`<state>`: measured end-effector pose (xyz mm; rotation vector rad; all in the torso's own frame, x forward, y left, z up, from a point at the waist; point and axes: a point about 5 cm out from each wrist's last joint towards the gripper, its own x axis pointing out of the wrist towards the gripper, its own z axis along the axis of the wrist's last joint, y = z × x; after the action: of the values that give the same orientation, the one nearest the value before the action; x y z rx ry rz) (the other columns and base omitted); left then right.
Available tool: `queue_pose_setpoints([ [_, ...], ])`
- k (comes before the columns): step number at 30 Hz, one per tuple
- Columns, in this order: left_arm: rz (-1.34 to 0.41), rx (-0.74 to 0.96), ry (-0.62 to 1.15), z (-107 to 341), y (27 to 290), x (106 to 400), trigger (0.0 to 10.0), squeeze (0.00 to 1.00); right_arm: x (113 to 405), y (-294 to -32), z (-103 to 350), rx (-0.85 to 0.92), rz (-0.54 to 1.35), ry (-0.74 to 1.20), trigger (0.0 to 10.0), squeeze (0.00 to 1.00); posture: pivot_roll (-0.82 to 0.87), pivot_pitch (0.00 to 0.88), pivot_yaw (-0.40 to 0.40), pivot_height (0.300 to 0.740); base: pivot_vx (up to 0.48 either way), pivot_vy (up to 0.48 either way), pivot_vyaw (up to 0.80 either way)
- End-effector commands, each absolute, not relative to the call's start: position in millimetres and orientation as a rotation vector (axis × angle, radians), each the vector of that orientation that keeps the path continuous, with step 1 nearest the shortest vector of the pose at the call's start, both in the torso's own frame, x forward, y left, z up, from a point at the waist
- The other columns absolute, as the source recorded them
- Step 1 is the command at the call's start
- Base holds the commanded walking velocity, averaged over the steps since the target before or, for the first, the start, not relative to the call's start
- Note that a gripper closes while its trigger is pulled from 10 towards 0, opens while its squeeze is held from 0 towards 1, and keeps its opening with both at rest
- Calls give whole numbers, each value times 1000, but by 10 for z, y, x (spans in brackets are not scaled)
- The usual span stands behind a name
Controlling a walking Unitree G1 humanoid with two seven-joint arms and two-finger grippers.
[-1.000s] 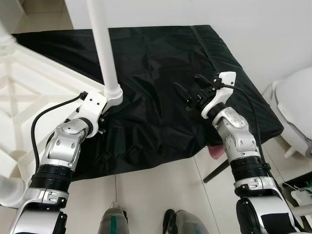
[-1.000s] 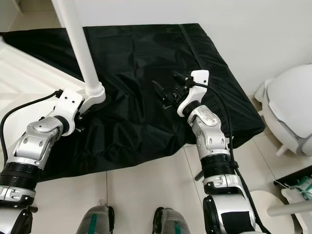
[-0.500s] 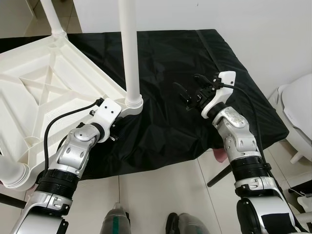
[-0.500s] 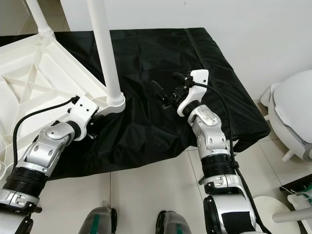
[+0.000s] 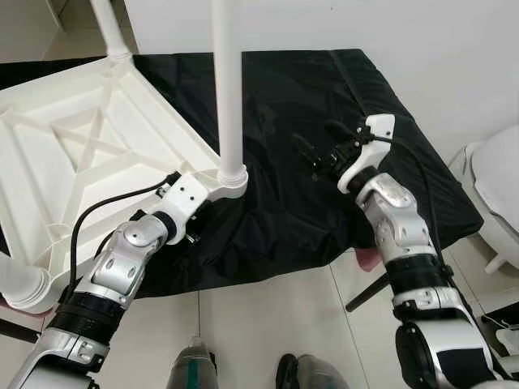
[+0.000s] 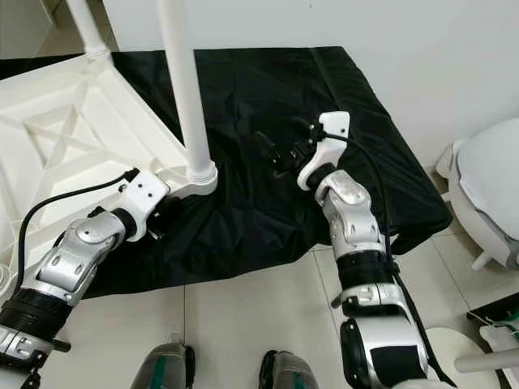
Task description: Building children table
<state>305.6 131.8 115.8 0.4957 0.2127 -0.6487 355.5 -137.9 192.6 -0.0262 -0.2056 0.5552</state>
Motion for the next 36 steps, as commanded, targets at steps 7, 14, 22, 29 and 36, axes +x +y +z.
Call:
queue_pose_setpoints([
  [7,-1213,624,122,1382,866,2906,0,0,3622,-1230,2023,-39,604,-235,10000,0,24,38,-17,740,0,0,0],
  [14,-1279,658,85,1427,742,2893,0,0,3628,-1214,2042,-36,604,-244,10000,0,14,43,-6,740,0,0,0],
  [22,-1349,695,30,1464,533,2915,0,0,3642,-1242,2047,-33,586,-257,10000,0,-14,47,13,740,0,0,0],
  [29,-1421,717,-6,1495,407,2850,0,0,3633,-1268,2024,-29,569,-255,10000,0,-19,46,17,740,0,0,0],
  [36,-1392,712,-2,1472,387,2888,9882,0,3630,-1257,2003,-27,566,-256,10000,0,-15,38,21,740,0,0,0],
])
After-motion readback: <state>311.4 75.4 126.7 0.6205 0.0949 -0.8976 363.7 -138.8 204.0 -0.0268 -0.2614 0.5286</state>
